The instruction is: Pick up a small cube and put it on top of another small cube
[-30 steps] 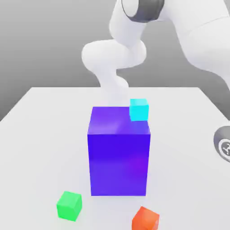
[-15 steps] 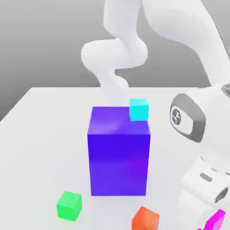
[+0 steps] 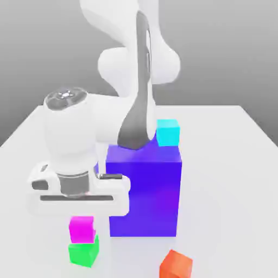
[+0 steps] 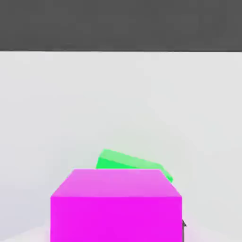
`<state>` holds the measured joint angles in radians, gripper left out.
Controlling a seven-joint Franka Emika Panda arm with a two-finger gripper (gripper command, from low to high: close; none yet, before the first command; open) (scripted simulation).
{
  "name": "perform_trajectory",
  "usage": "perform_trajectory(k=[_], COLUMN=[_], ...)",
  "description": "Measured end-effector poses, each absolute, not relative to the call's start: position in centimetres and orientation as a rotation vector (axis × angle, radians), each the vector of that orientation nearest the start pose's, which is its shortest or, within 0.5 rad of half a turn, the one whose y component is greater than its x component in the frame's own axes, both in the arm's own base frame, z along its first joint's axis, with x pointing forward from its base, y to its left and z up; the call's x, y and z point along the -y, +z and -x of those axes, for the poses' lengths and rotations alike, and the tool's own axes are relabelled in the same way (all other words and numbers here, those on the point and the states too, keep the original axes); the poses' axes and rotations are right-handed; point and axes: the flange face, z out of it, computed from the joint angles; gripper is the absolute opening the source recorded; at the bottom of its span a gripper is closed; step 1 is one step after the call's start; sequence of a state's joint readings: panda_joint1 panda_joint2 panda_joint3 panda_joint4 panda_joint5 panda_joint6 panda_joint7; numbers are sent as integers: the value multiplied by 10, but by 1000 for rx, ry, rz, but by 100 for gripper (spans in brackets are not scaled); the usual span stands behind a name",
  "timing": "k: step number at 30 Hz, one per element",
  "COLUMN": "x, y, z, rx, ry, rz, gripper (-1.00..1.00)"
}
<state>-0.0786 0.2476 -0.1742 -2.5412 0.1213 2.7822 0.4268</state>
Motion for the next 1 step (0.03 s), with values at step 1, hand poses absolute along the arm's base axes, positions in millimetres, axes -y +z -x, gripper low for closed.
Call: perform_trajectory(k=[1], x=[123], y=[182], z=[-438], rx=[-1206], ry=[1], rz=[2901], gripper=[100])
